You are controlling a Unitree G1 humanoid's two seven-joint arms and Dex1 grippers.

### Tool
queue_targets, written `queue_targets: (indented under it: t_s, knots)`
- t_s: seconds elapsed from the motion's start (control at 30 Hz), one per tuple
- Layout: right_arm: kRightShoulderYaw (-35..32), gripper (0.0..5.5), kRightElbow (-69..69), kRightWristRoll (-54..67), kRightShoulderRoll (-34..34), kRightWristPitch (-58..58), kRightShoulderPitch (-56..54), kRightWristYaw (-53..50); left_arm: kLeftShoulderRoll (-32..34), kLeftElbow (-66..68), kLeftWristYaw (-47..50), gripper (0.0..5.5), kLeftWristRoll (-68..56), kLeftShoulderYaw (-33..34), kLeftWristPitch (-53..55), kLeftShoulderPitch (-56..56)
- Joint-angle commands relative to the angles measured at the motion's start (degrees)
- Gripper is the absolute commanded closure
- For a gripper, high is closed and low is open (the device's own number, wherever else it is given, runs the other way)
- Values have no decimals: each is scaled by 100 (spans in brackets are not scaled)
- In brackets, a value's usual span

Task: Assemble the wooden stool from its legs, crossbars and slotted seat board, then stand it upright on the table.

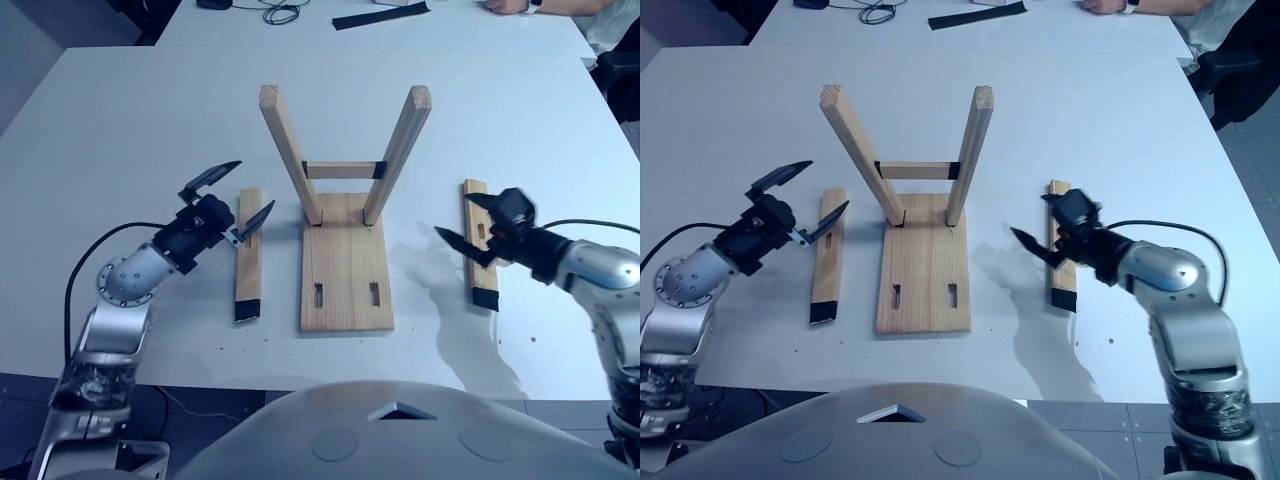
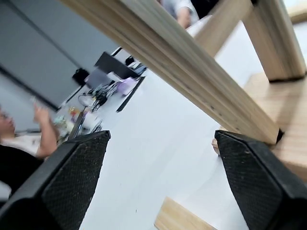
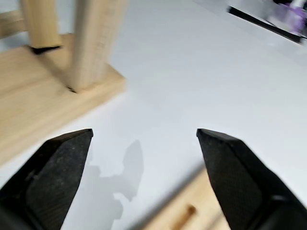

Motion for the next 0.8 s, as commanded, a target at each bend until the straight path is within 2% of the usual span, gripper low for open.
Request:
queue_targets:
  t_s: [0.03,0.17,0.27,0.43,0.8]
  knots:
    - [-601,150,710,-223,116,669,-231,-855,-579,-1123,1093,144,-928,762,1922,339]
    - [-727,150,802,-247,444,1593,-576,-1567,-1058,-1976,2282,144,-1638,1226,3906,408]
    - [-858,150,804,-227,736,1964,-666,-1928,-1196,-2359,2728,144,-1700,1221,4751,340]
    - [-702,150,859,-306,951,2053,-584,-2214,-1304,-2644,2958,144,-1537,999,5332,240]
    - [-169,150,973,-557,1089,1505,-61,-2434,-1418,-2694,2910,144,-1263,684,5513,50]
